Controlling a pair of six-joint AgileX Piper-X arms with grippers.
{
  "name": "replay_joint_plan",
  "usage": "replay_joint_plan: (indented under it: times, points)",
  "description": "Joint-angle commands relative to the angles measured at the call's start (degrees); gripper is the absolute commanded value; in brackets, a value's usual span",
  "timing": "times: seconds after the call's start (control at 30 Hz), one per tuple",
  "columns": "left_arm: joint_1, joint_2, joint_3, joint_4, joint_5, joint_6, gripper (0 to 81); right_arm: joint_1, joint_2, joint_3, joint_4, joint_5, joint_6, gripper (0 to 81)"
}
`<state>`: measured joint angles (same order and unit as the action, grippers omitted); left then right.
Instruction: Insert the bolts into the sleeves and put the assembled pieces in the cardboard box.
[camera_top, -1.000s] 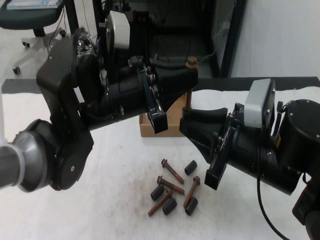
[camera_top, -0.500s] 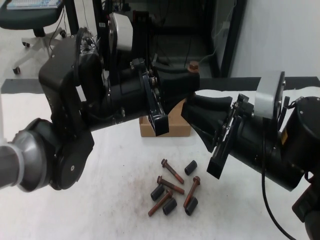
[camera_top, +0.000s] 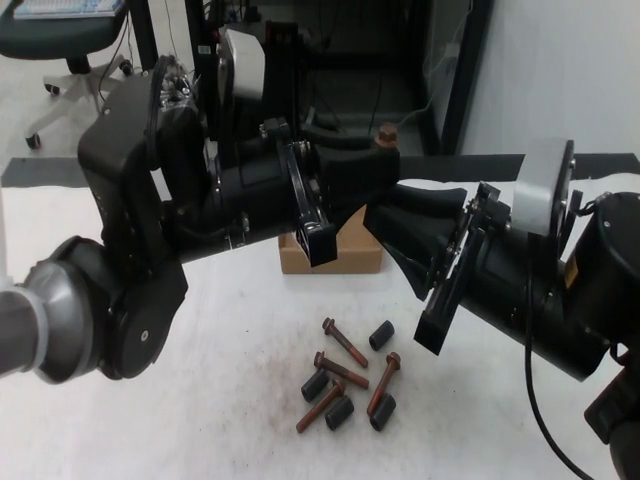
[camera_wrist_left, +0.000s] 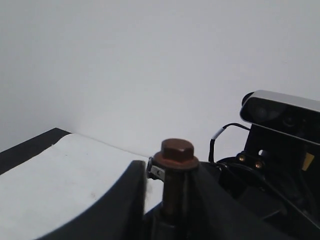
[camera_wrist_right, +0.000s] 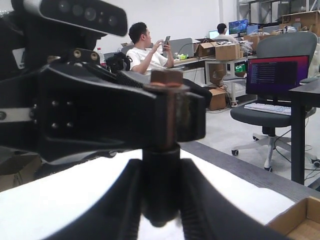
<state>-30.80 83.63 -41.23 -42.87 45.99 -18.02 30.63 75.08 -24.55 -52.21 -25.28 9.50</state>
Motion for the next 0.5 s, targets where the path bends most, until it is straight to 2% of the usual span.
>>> replay_joint_plan:
  times: [0.0,0.23,0.47]
  points:
    - [-0.13,-0.74,-0.46,-0.23,-0.53,-0.64,30.3,0.02,-0.20,-0.30,-1.66,0.09,-0.05,0.8]
    - [-0.13,-1.31,-0.46,-0.23,-0.18,-0.64,31.1,0.02,-0.20,-0.30,-1.04,0.09,-0.05,0.8]
    - [-0.13,-1.31,-0.46,1.08,-0.55,-3.27,50.1,0.02,-0.20,-0.30,-0.27,0.09,-0.05,0.8]
